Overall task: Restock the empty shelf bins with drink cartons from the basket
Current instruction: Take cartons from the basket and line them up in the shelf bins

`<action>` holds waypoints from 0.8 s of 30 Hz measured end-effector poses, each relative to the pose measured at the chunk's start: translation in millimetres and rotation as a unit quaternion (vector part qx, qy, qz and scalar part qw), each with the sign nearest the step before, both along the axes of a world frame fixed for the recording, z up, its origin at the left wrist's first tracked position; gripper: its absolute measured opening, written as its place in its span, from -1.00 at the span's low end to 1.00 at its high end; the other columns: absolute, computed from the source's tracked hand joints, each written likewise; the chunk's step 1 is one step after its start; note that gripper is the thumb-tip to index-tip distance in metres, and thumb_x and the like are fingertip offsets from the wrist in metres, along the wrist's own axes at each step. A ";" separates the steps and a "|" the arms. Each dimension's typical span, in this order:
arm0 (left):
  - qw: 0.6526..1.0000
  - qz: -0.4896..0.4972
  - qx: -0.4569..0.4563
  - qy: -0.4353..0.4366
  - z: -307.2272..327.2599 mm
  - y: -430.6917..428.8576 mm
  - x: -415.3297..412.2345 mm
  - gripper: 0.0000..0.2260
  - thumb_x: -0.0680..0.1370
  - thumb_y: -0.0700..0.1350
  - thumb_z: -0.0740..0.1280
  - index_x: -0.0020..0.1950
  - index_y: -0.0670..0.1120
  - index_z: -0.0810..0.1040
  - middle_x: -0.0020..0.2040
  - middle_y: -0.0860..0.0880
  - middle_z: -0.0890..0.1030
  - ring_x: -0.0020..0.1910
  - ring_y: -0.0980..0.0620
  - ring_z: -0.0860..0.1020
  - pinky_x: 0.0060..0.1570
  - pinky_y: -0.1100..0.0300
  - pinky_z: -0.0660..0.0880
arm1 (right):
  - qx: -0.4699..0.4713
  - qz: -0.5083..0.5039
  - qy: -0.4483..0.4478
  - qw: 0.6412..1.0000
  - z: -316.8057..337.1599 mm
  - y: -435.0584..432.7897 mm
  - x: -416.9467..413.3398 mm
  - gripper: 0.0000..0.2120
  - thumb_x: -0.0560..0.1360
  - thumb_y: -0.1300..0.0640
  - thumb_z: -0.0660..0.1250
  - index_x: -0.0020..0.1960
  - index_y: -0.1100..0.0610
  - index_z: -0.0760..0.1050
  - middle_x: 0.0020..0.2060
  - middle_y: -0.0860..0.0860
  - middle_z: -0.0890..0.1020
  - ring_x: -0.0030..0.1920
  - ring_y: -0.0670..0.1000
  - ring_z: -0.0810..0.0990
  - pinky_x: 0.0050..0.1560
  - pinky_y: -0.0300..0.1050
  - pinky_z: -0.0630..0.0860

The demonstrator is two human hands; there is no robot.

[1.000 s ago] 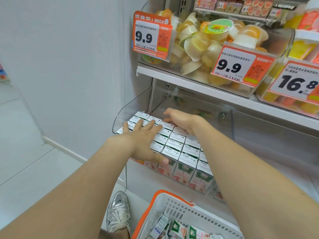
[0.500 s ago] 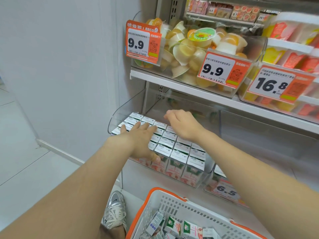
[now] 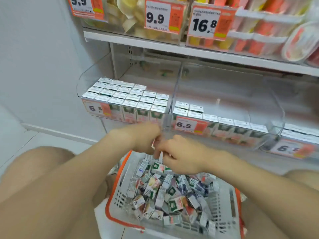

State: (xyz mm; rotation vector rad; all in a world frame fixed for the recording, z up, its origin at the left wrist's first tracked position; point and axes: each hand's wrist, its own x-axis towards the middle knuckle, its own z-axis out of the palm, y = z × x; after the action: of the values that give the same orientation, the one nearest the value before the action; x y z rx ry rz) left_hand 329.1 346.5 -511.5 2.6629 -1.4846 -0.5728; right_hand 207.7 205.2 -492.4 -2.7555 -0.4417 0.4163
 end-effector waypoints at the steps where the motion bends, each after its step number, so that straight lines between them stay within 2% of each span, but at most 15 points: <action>1: 0.999 -0.003 0.030 0.020 -16.6 -6.4 -9.0 -0.80 0.47 -0.06 0.55 -0.02 0.01 0.55 -0.23 0.17 0.45 -0.18 0.04 0.47 -0.20 0.15 0.34 | -0.023 0.018 0.053 0.998 -5.4 -3.8 -10.3 -0.67 0.60 0.15 0.16 0.24 -0.03 0.62 -0.28 -0.20 0.47 -0.21 -0.17 0.48 -0.16 -0.08 0.40; 3: 0.995 0.009 0.086 0.055 -54.6 -14.6 -23.0 -0.77 0.52 -0.03 0.52 0.10 0.00 0.56 -0.09 0.12 0.51 -0.04 -0.02 0.52 -0.09 0.12 0.44 | -0.074 0.046 0.116 0.989 -19.1 -7.4 -27.4 -0.69 0.65 0.14 0.15 0.25 0.07 0.61 -0.21 -0.09 0.55 -0.09 0.05 0.59 -0.13 0.01 0.49; 5: 0.988 0.023 0.130 0.076 -93.8 -21.0 -36.7 -0.85 0.55 -0.02 0.45 0.05 -0.04 0.57 -0.03 0.02 0.60 -0.01 -0.07 0.59 0.00 0.04 0.56 | -0.101 0.054 0.126 0.985 -33.0 -7.2 -40.2 -0.70 0.67 0.09 0.12 0.23 0.10 0.60 -0.10 0.08 0.62 -0.06 0.19 0.63 -0.10 0.10 0.60; 7: 0.983 0.054 0.156 0.085 -130.5 -22.5 -50.9 -0.83 0.57 0.00 0.32 0.00 -0.08 0.58 -0.02 -0.04 0.64 -0.05 -0.11 0.61 0.01 -0.03 0.62 | -0.098 0.048 0.128 0.986 -44.5 -8.4 -48.3 -0.71 0.68 0.07 0.11 0.26 0.07 0.55 -0.03 0.10 0.62 -0.06 0.19 0.62 -0.05 0.13 0.61; 8: 0.980 0.085 0.161 0.082 -147.5 -20.3 -58.2 -0.82 0.58 0.00 0.28 0.01 -0.09 0.56 0.01 -0.07 0.64 -0.06 -0.11 0.61 -0.02 -0.01 0.60 | -0.104 0.048 0.129 0.985 -49.0 -9.3 -52.0 -0.71 0.67 0.08 0.10 0.26 0.06 0.53 -0.01 0.10 0.61 -0.05 0.19 0.61 -0.03 0.14 0.62; 10: 0.971 0.158 0.167 0.057 -182.6 -10.3 -73.3 -0.85 0.63 -0.04 0.24 0.07 -0.08 0.53 0.10 -0.09 0.62 -0.02 -0.13 0.59 -0.08 0.05 0.51 | -0.131 0.054 0.129 0.982 -59.0 -12.6 -61.0 -0.74 0.66 0.10 0.09 0.23 0.08 0.51 -0.04 0.10 0.59 -0.08 0.19 0.61 -0.02 0.14 0.63; 12: 0.956 0.214 0.195 0.058 -217.3 3.1 -87.6 -0.83 0.65 -0.16 0.23 0.19 -0.12 0.55 0.19 -0.11 0.61 0.07 -0.15 0.62 -0.07 0.04 0.51 | -0.151 0.067 0.132 0.977 -66.9 -15.1 -69.8 -0.73 0.70 0.07 0.07 0.17 0.12 0.52 -0.08 0.09 0.57 -0.12 0.18 0.59 -0.02 0.12 0.62; 14: 0.940 0.237 0.228 0.089 -243.5 11.8 -98.4 -0.66 0.61 -0.31 0.22 0.39 -0.15 0.47 0.37 -0.15 0.52 0.19 -0.19 0.62 0.02 -0.02 0.55 | -0.159 0.085 0.131 0.975 -71.3 -15.5 -74.4 -0.65 0.73 0.00 0.04 0.14 0.15 0.55 -0.12 0.07 0.55 -0.15 0.16 0.55 -0.05 0.07 0.59; 16: 0.936 0.243 0.228 0.117 -263.1 14.3 -103.8 -0.45 0.57 -0.41 0.22 0.55 -0.13 0.24 0.58 -0.19 0.24 0.29 -0.27 0.57 0.07 -0.09 0.54 | -0.163 0.098 0.119 0.975 -73.9 -14.6 -75.2 -0.61 0.75 -0.05 0.02 0.12 0.15 0.54 -0.25 0.01 0.42 -0.26 0.10 0.47 -0.16 0.01 0.46; 17: 0.937 0.236 0.224 0.126 -270.2 13.5 -105.0 -0.39 0.56 -0.44 0.22 0.57 -0.11 0.18 0.61 -0.21 0.13 0.30 -0.30 0.55 0.05 -0.10 0.53 | -0.164 0.103 0.112 0.975 -76.1 -13.9 -74.8 -0.61 0.75 -0.06 0.02 0.11 0.14 0.54 -0.29 -0.01 0.36 -0.32 0.05 0.41 -0.21 0.00 0.41; 18: 0.940 0.226 0.222 0.126 -278.0 12.7 -104.2 -0.35 0.55 -0.46 0.23 0.58 -0.09 0.15 0.62 -0.24 0.06 0.29 -0.32 0.55 0.02 -0.09 0.53 | -0.167 0.106 0.106 0.975 -79.0 -13.3 -74.0 -0.62 0.75 -0.06 0.02 0.10 0.14 0.53 -0.31 -0.02 0.34 -0.35 0.02 0.37 -0.25 -0.01 0.38; 20: 0.946 0.215 0.215 0.112 -288.0 12.4 -103.1 -0.31 0.54 -0.46 0.25 0.60 -0.03 0.19 0.62 -0.24 0.08 0.26 -0.30 0.58 0.01 -0.06 0.55 | -0.168 0.105 0.106 0.974 -85.5 -13.0 -71.5 -0.62 0.75 -0.04 0.02 0.09 0.13 0.54 -0.32 -0.01 0.37 -0.36 0.01 0.38 -0.28 -0.03 0.40; 22: 0.953 0.214 0.198 0.080 -292.7 13.7 -101.6 -0.41 0.54 -0.42 0.29 0.51 -0.02 0.33 0.52 -0.20 0.26 0.19 -0.24 0.61 0.03 -0.05 0.58 | -0.178 0.102 0.120 0.971 -91.7 -14.5 -67.7 -0.64 0.75 -0.02 0.02 0.11 0.13 0.54 -0.30 -0.01 0.38 -0.35 0.01 0.39 -0.24 -0.02 0.47; 24: 0.956 0.230 0.168 0.064 -292.7 15.0 -100.6 -0.58 0.55 -0.35 0.34 0.36 -0.06 0.39 0.32 -0.14 0.44 0.09 -0.19 0.62 0.00 -0.05 0.60 | -0.191 0.100 0.137 0.967 -95.6 -16.5 -64.3 -0.70 0.74 0.02 0.05 0.13 0.13 0.52 -0.28 -0.01 0.38 -0.32 0.04 0.43 -0.19 -0.01 0.52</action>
State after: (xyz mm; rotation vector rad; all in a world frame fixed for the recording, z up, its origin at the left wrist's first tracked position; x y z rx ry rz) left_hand 228.5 361.5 -804.2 2.9993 -0.7411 -0.9985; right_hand 143.5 188.6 -588.0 -2.9566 -0.6261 1.0150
